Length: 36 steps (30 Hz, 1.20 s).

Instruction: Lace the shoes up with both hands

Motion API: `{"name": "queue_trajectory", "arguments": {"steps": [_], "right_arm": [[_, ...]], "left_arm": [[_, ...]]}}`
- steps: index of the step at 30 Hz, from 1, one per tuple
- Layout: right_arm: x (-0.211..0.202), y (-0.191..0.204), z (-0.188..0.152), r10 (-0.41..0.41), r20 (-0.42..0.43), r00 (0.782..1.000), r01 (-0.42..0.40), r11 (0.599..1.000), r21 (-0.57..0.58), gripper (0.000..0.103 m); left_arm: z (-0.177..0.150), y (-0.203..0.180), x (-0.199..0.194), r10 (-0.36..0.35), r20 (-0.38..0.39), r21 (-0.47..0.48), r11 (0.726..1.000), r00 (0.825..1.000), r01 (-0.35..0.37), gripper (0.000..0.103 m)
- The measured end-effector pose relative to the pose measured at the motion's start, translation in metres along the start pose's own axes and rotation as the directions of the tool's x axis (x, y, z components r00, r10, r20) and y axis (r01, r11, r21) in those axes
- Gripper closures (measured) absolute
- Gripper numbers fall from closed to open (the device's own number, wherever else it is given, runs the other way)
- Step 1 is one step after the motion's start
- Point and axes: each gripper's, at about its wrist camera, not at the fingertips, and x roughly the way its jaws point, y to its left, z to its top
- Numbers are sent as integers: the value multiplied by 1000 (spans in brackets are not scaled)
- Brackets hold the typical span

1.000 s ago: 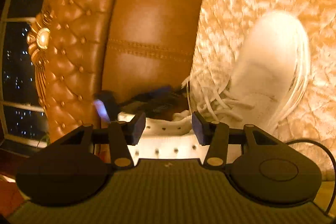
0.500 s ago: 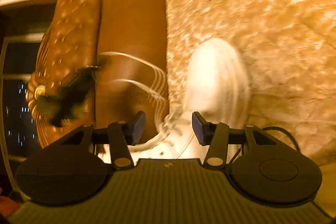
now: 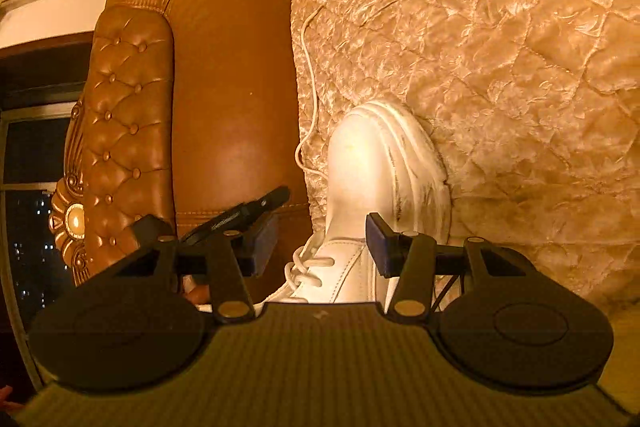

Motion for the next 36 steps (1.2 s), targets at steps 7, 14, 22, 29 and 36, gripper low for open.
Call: {"name": "queue_trajectory", "arguments": {"steps": [7, 14, 22, 29, 36], "right_arm": [[-7, -3, 1, 23, 30, 999, -23, 1000, 5, 47], [-20, -12, 4, 30, 85, 996, -34, 999, 39, 47], [-7, -17, 14, 72, 53, 996, -76, 993, 88, 47], [-4, -19, 15, 61, 59, 996, -68, 992, 110, 47], [-4, -12, 11, 13, 56, 998, -17, 998, 64, 46]], "left_arm": [[111, -44, 64, 47, 132, 422, 901, 990, -99, 45], [149, -70, 149, 35, 42, 665, 745, 998, -54, 50], [155, -78, 170, 3, -63, 708, 705, 998, 43, 85], [131, -87, 151, -40, -73, 677, 732, 997, 79, 99], [81, -82, 57, -246, -61, 564, 791, 967, 236, 99]]}}
